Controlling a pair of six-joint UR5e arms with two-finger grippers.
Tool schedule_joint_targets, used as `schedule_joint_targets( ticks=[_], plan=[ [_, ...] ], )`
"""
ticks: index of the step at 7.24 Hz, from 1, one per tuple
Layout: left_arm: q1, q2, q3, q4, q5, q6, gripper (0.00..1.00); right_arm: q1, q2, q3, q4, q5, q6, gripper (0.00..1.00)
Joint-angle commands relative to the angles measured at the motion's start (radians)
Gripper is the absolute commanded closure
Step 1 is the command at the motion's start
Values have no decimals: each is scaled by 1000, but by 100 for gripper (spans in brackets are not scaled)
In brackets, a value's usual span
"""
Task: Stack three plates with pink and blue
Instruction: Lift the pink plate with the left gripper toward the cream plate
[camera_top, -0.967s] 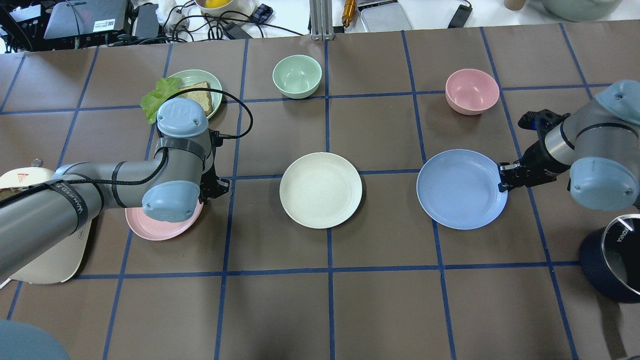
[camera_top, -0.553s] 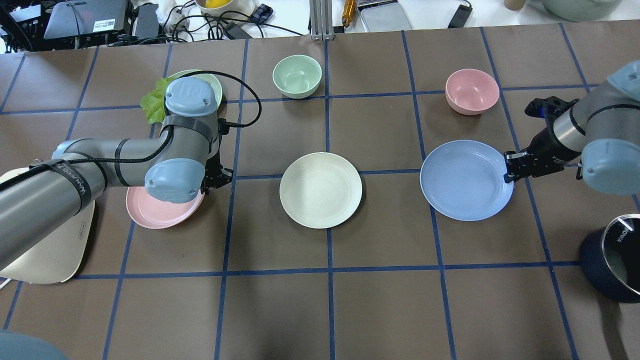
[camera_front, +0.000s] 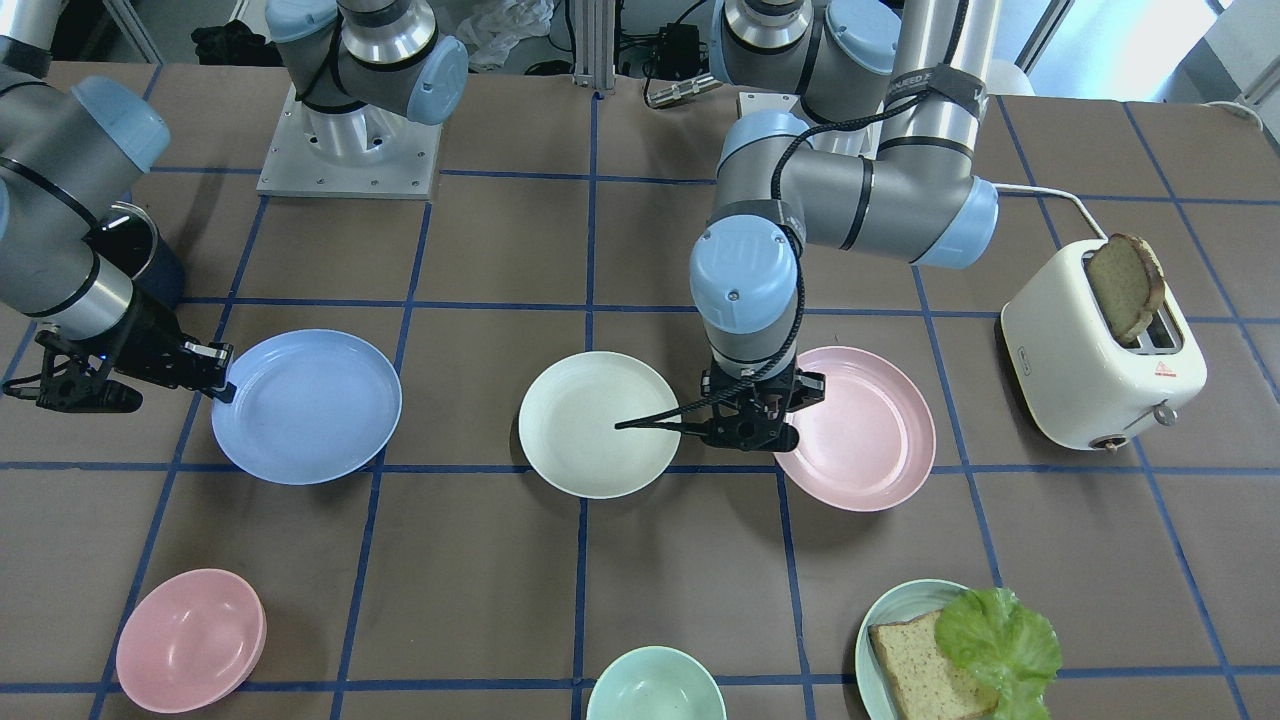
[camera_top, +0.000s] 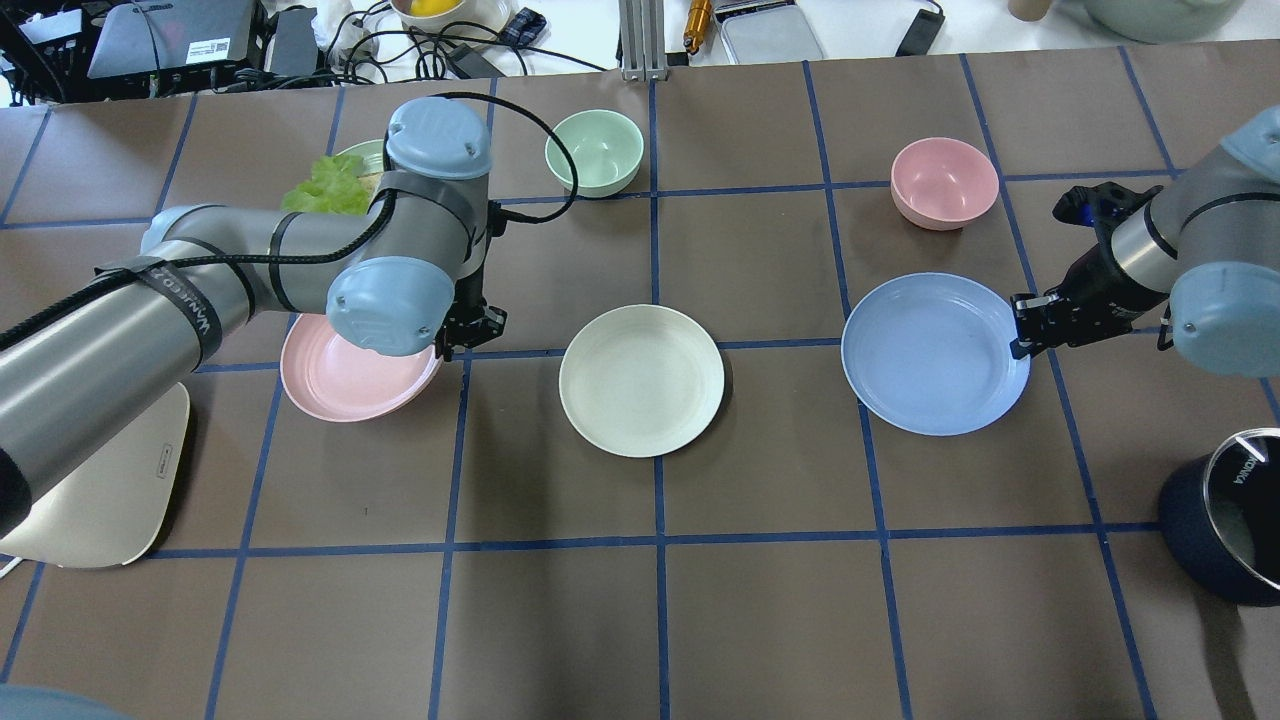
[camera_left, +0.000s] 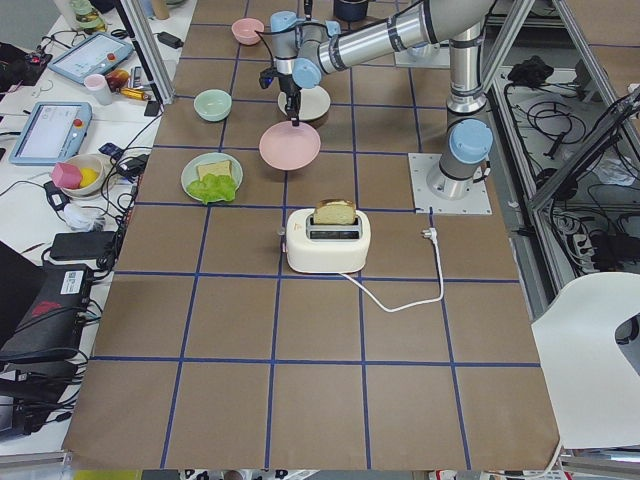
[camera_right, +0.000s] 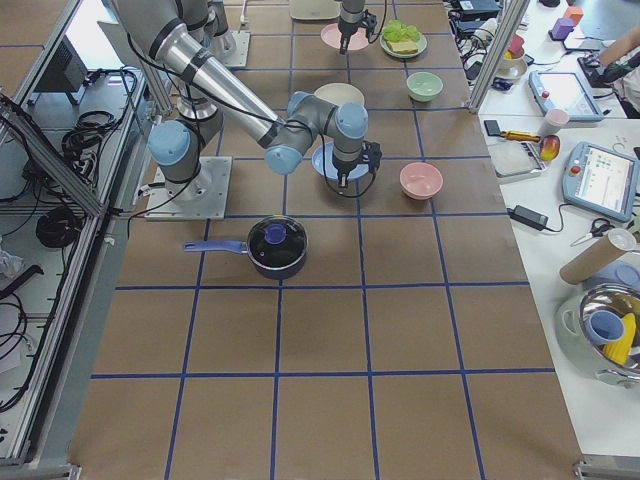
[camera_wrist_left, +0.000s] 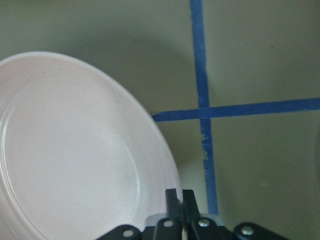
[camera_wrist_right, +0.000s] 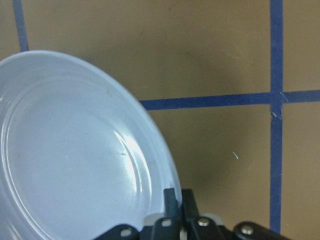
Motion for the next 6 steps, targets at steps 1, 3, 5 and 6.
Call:
schedule_joint_targets(
  ticks=[1,3,5,6],
  plan=[
    [-106,-43,72,-19,-7,-91,100,0,1,0,0,0,1,100],
    [-209,-78,130,-39,-7,-140,100,0,3,0,-1,-1,4,100],
    [-289,-136,221,-87,-8,-207,100,0,2,0,-1,-2,4,100],
    [-309,-170,253,-102,-10,-247,100,0,2,0,-1,-2,4,100]
  ],
)
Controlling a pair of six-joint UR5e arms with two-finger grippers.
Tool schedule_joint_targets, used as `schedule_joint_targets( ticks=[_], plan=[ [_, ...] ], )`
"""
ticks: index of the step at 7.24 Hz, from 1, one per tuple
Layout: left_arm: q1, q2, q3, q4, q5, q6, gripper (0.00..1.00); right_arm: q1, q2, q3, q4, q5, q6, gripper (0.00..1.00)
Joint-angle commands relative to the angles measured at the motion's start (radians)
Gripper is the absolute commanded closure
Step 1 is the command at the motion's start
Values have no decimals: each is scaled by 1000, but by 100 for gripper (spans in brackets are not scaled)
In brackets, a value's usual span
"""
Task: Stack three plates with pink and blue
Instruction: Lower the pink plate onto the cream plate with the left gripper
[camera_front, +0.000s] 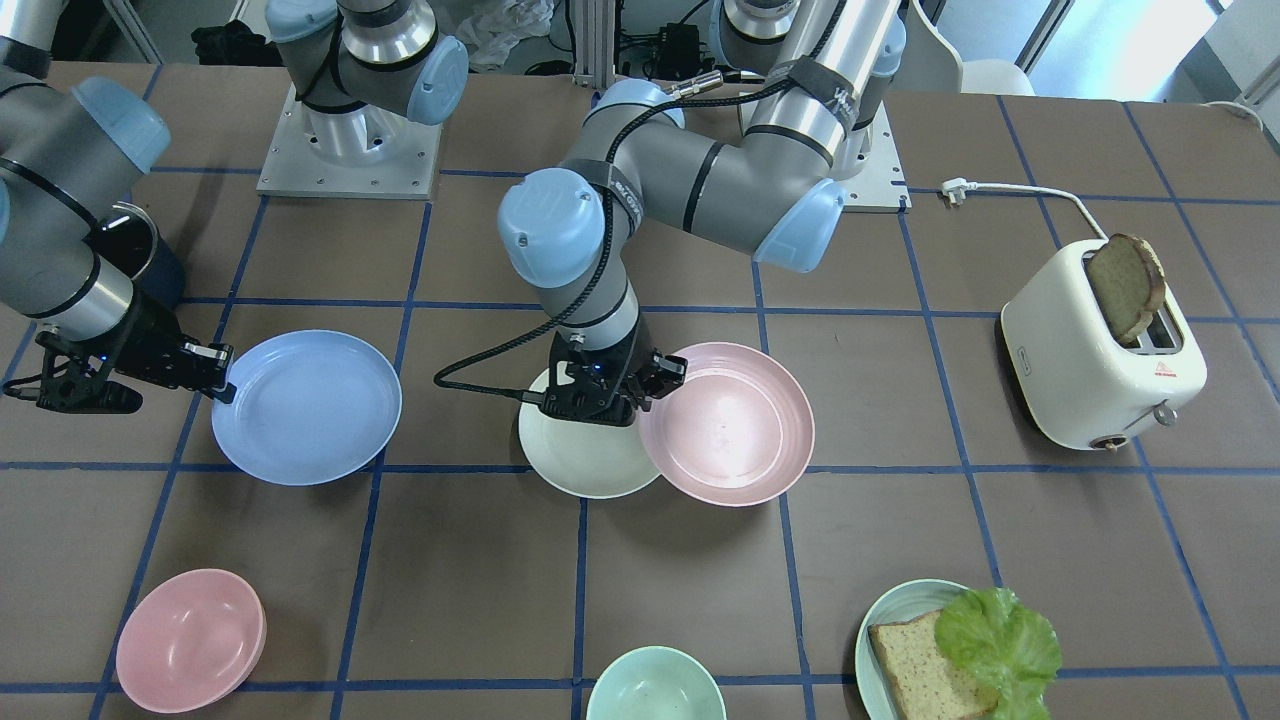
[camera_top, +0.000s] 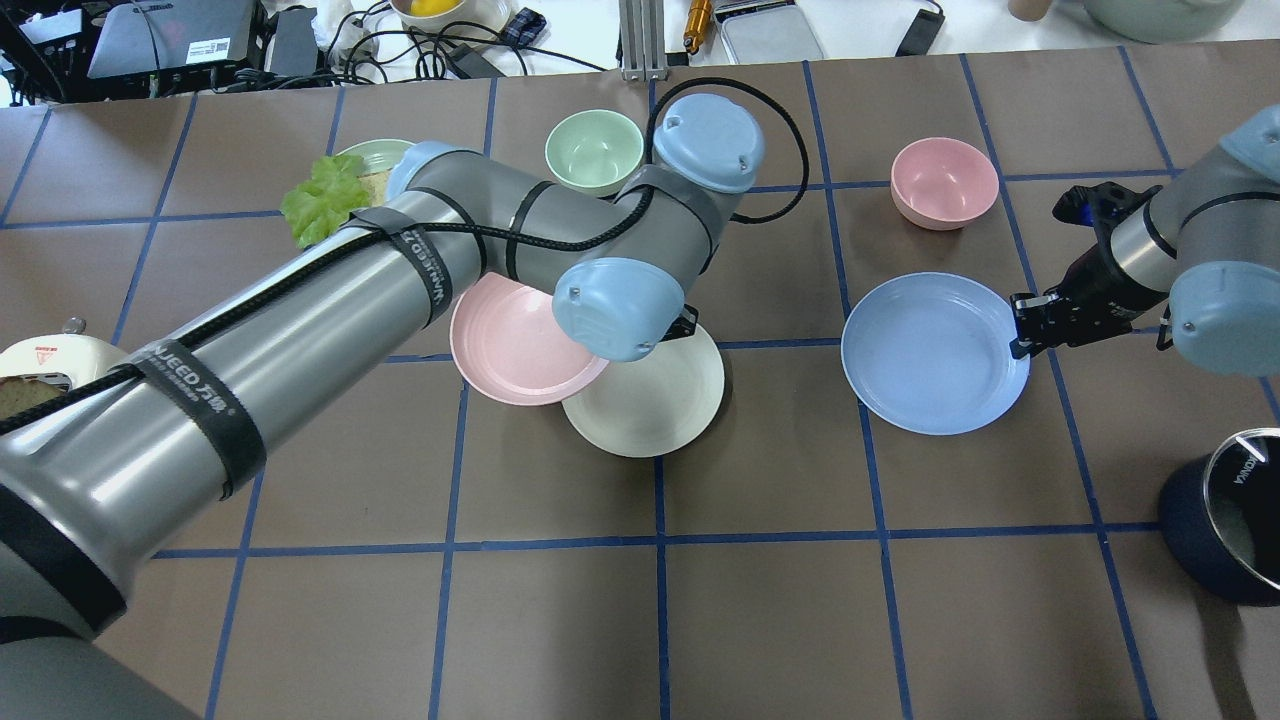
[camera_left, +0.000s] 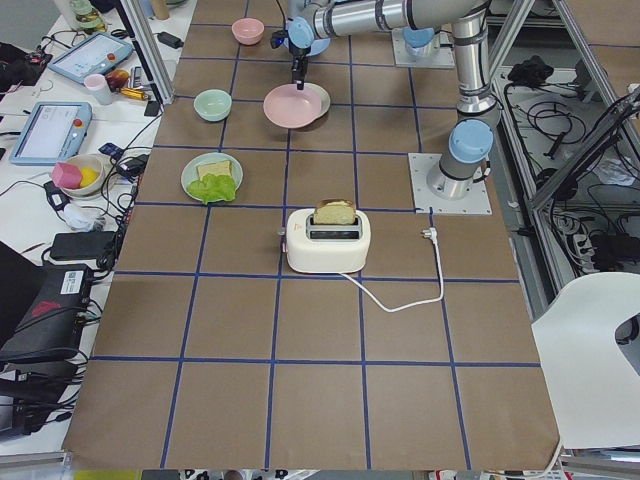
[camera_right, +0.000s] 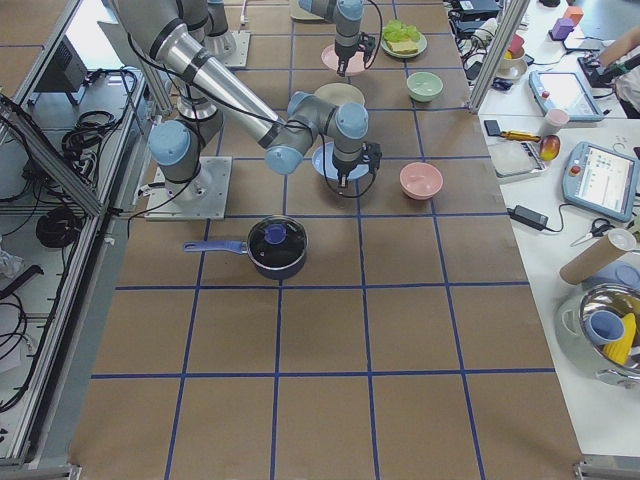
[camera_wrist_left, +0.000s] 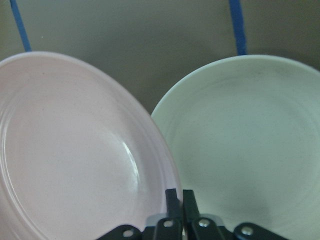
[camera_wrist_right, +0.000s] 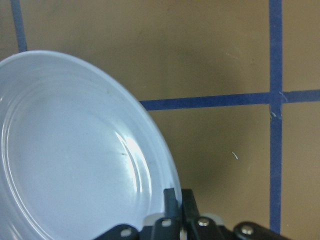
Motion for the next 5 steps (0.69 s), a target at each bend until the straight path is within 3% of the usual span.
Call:
schedule_joint_targets(
  ticks=[1,3,5],
  plan=[
    [-50,-72,72,-25,-21,-108,100,-2,0,-2,0,0,0,100],
    [-110,-138,147,-31,-19,-196,100,-2,-2,0,1,0,0,100],
    [-130,-177,235,-162,-18,-271,100,-2,-2,0,3,0,0,100]
  ],
)
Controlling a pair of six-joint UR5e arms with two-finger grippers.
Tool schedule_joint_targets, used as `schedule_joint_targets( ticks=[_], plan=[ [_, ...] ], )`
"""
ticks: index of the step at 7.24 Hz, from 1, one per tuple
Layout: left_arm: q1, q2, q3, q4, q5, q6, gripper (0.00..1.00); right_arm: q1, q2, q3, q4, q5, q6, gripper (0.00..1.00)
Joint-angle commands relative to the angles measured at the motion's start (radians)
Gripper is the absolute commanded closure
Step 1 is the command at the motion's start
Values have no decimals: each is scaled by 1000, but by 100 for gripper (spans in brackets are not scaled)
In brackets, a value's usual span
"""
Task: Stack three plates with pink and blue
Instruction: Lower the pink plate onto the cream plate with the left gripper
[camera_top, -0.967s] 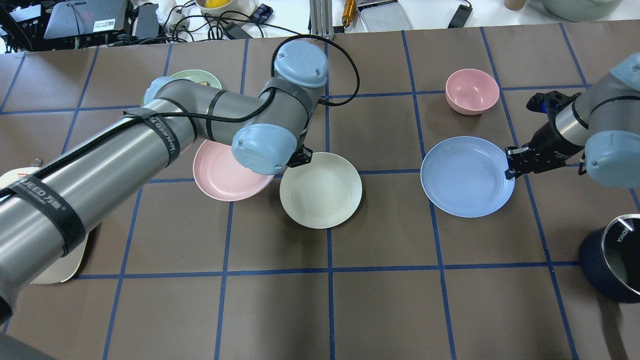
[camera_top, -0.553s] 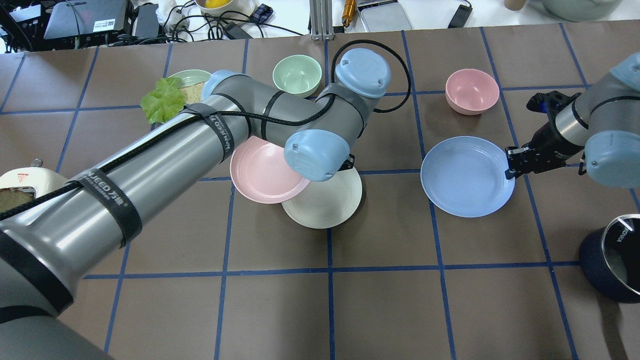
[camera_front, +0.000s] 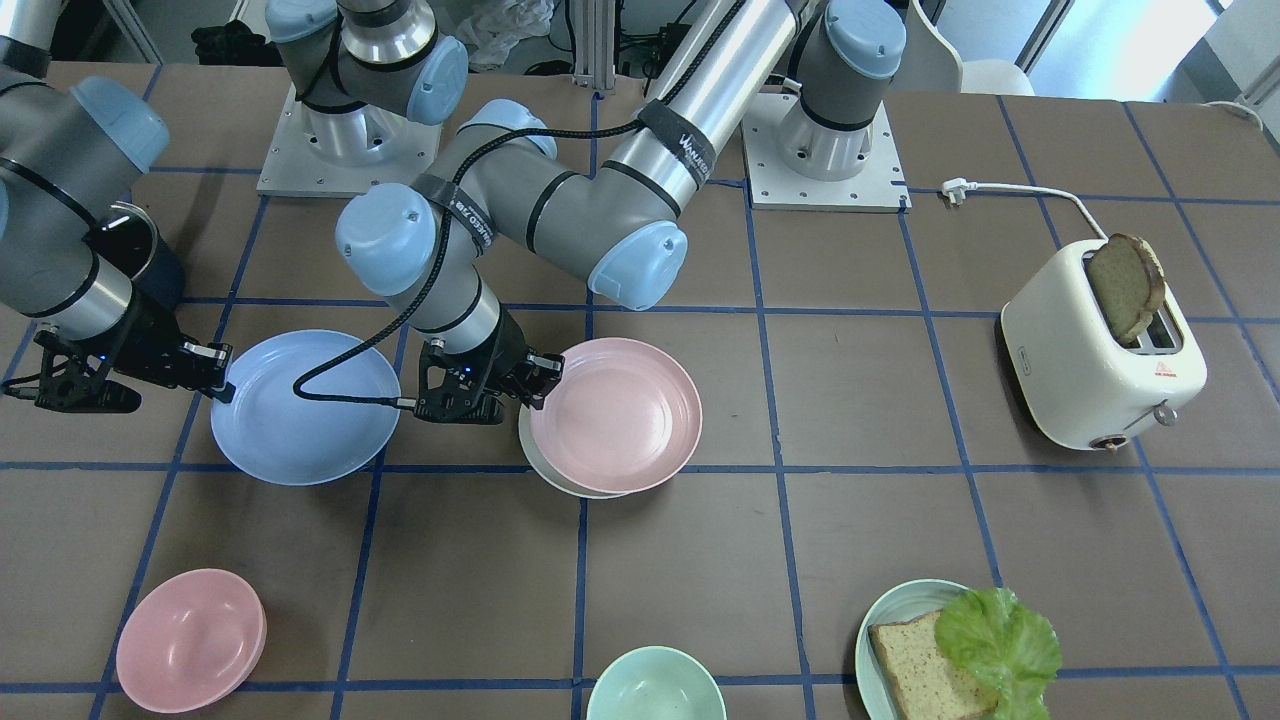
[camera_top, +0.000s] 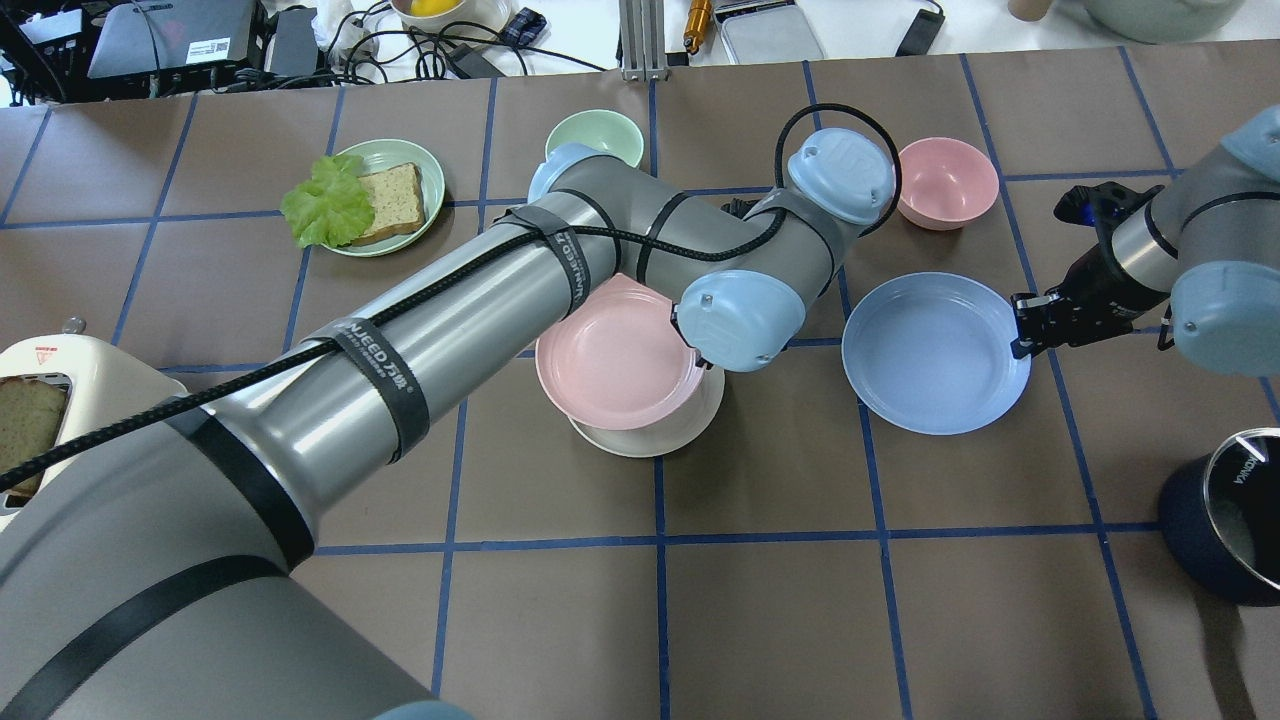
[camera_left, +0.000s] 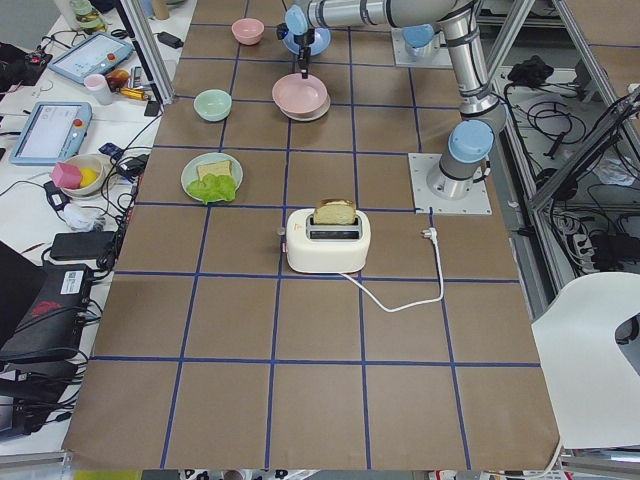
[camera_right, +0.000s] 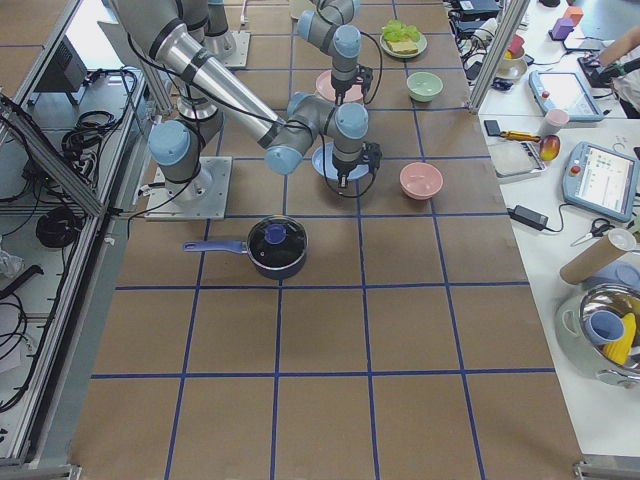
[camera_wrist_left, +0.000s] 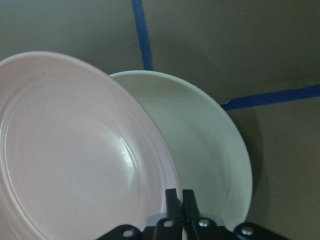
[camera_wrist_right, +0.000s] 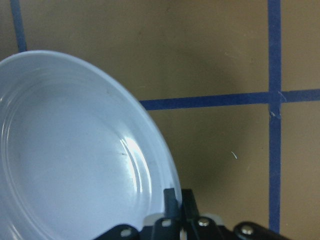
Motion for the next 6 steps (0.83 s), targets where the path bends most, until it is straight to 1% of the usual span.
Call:
schedule_joint_targets(
  ticks=[1,4,6],
  plan=[
    [-16,-26,54,-97,-2,-68,100,0,-1,0,1,0,0,100],
    [-19,-62,57,-85,-11,-100,100,0,-1,0,1,0,0,100],
    [-19,-67,61,-85,-23,-100,100,1,-1,0,1,0,0,100]
  ],
)
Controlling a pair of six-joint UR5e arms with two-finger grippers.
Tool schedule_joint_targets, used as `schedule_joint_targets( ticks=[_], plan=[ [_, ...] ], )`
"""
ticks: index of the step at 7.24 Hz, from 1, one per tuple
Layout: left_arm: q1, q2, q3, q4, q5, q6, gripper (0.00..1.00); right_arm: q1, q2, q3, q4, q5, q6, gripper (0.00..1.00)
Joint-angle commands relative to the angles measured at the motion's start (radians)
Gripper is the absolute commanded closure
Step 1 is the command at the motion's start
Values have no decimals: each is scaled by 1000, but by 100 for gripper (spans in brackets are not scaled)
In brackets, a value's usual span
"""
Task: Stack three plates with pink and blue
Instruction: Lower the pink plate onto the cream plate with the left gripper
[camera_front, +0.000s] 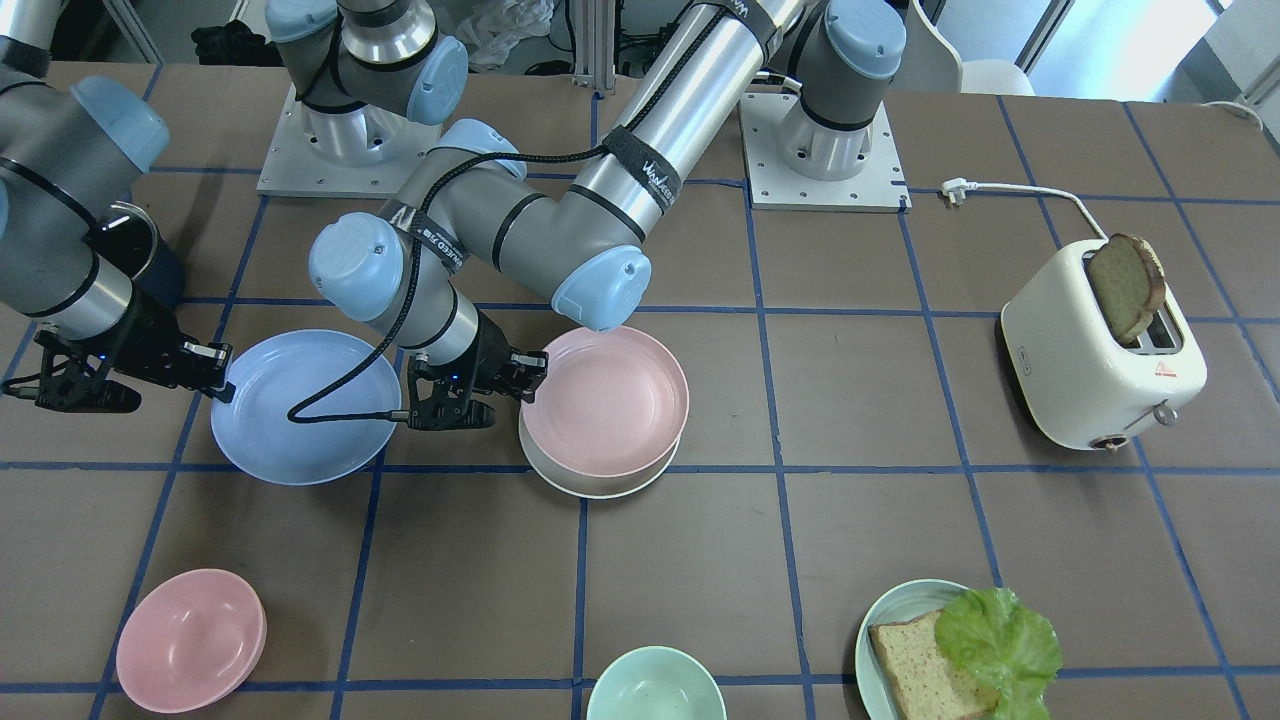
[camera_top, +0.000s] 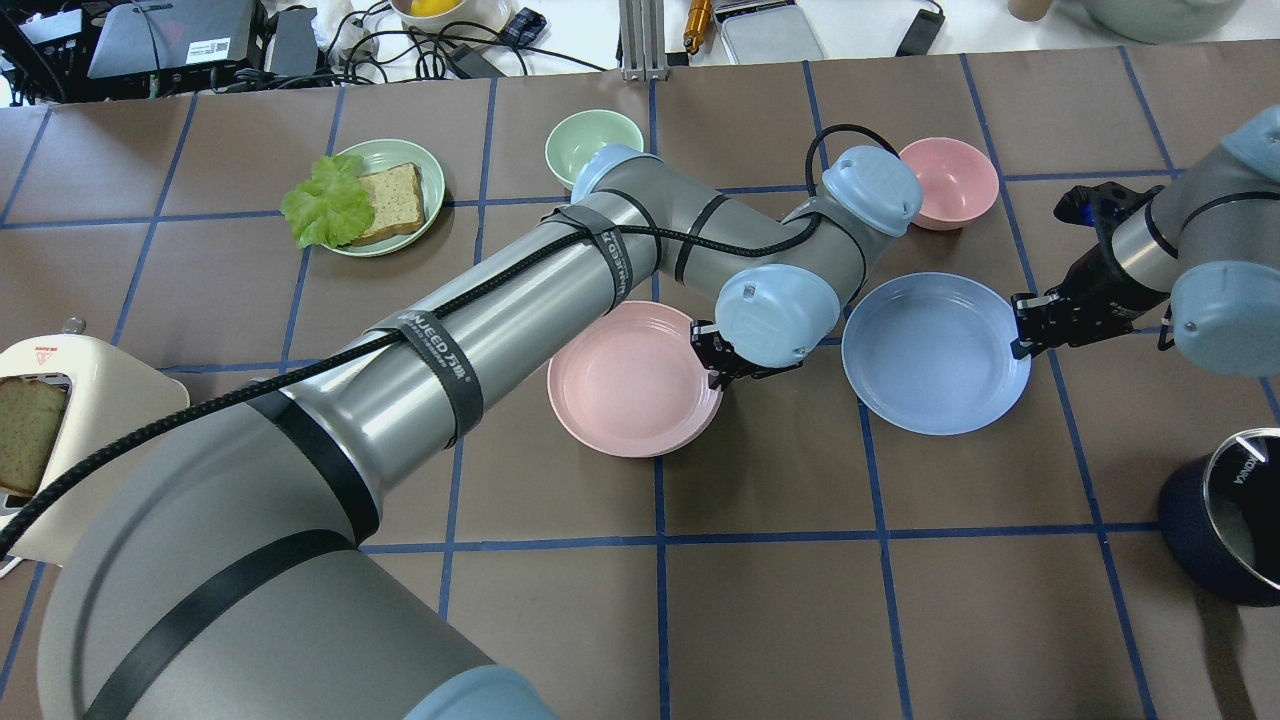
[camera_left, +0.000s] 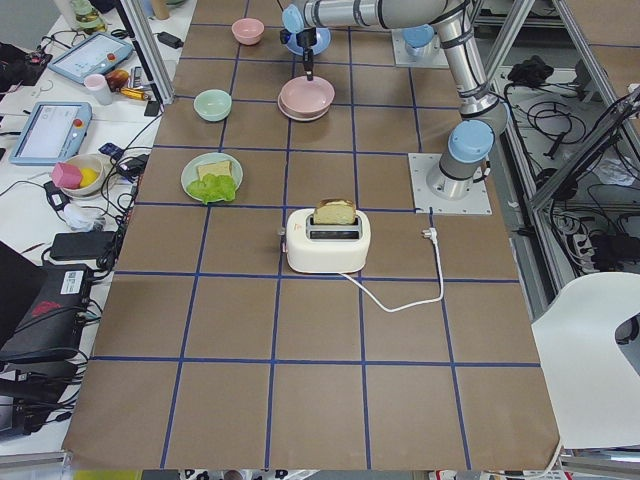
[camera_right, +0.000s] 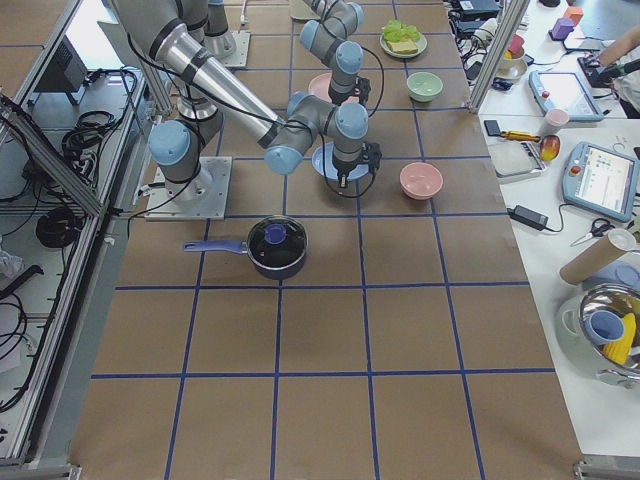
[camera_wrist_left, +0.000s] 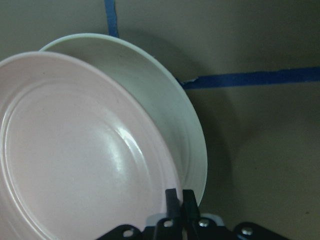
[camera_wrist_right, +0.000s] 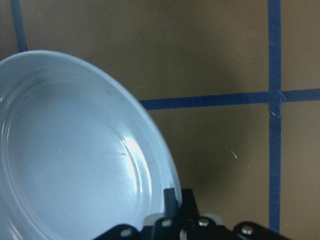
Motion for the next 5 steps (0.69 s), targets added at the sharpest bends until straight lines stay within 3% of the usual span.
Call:
schedule_joint_targets(
  ticks=[1,5],
  plan=[
    [1,-5,8,2,-5,1,100,1,0,0,-1,0,0,100],
    [9,-17,23,13,-19,4,100,1,-2,0,1,0,1,100]
  ],
)
